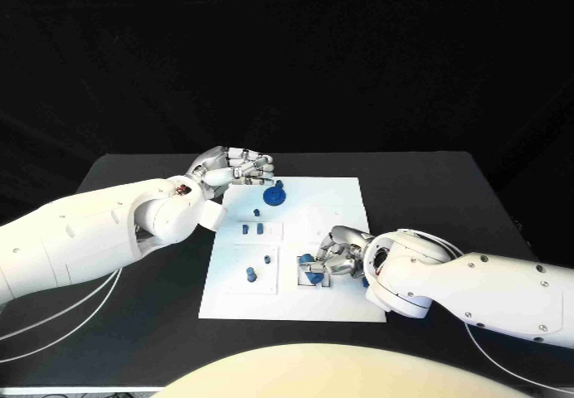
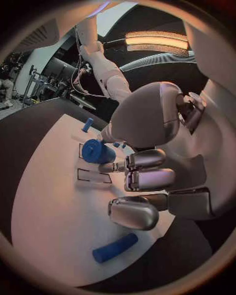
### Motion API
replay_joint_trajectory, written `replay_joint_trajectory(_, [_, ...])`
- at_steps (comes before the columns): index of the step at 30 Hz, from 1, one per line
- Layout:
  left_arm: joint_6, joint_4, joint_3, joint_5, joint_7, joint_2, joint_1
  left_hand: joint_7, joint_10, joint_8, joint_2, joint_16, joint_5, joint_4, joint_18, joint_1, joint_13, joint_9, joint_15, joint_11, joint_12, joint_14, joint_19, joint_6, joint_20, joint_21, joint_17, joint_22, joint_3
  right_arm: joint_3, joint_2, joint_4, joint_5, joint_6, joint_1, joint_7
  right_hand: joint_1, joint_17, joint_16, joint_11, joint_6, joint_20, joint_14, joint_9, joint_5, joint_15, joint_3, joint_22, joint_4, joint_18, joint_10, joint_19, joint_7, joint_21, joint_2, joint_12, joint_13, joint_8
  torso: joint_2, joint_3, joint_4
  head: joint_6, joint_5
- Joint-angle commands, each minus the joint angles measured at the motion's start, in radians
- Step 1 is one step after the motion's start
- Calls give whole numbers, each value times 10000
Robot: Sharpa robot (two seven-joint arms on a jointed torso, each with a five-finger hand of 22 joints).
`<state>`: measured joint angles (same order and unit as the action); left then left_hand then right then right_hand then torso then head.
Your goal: Assemble the parts on the task board
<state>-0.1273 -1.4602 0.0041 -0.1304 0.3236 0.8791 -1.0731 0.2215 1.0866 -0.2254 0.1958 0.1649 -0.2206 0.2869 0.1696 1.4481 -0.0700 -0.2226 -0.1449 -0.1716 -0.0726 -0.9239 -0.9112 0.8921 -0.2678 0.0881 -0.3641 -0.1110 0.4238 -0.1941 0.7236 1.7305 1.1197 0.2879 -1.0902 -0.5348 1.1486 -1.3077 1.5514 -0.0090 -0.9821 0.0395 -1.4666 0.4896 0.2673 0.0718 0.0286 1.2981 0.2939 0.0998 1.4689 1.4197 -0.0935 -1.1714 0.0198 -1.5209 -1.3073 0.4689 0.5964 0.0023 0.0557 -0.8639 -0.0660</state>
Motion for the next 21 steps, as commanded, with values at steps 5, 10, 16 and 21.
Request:
replay_joint_trajectory(5, [201,-19,5,46,28,-2,-3,20,-52,48,-19,-66,-54,-16,138,-102,-8,17,-25,-24,17,-73,-62,12,-37,-41,-14,8,-27,0,-60,-93,801,-253,13,-369,-199,-2196,75,-81,-461,-59,-955,22,-21,52,41,50,-2,-179,711,76,388,-84,-10,-22,-2130,20,1,6,2,14,9])
replay_joint_trajectory(10, [208,-14,5,46,24,-9,-3,20,-52,48,-19,-66,-54,-16,138,-102,-8,17,-25,-24,17,-73,-62,12,-37,-41,-14,8,-27,0,-136,-97,870,-258,14,-383,-247,-2224,83,-86,-470,-61,-960,29,-19,55,54,55,-3,-180,713,80,392,-86,-35,-21,-2131,26,2,9,1,35,10])
replay_joint_trajectory(16, [208,-8,5,46,20,-12,-3,22,-55,51,-21,-75,-52,-11,138,-117,-8,21,-26,-26,17,-75,-65,11,-39,-51,-16,17,-35,1,-195,-100,950,-225,15,-394,-707,-2236,86,-95,-488,-72,-962,80,-45,64,-28,66,-2,-180,717,91,401,-62,-3,-13,-2135,64,2,2,-5,52,33])
replay_joint_trajectory(21, [199,-3,5,48,24,-10,-3,22,-55,51,-21,-75,-52,-11,138,-117,-8,21,-26,-26,17,-75,-65,11,-39,-51,-16,17,-35,1,-195,-81,1053,-166,16,-391,-1140,-2245,87,-101,-493,-80,-963,143,-66,71,-291,83,4,-182,717,101,410,-45,-23,2,-2132,110,1,2,-5,48,29])
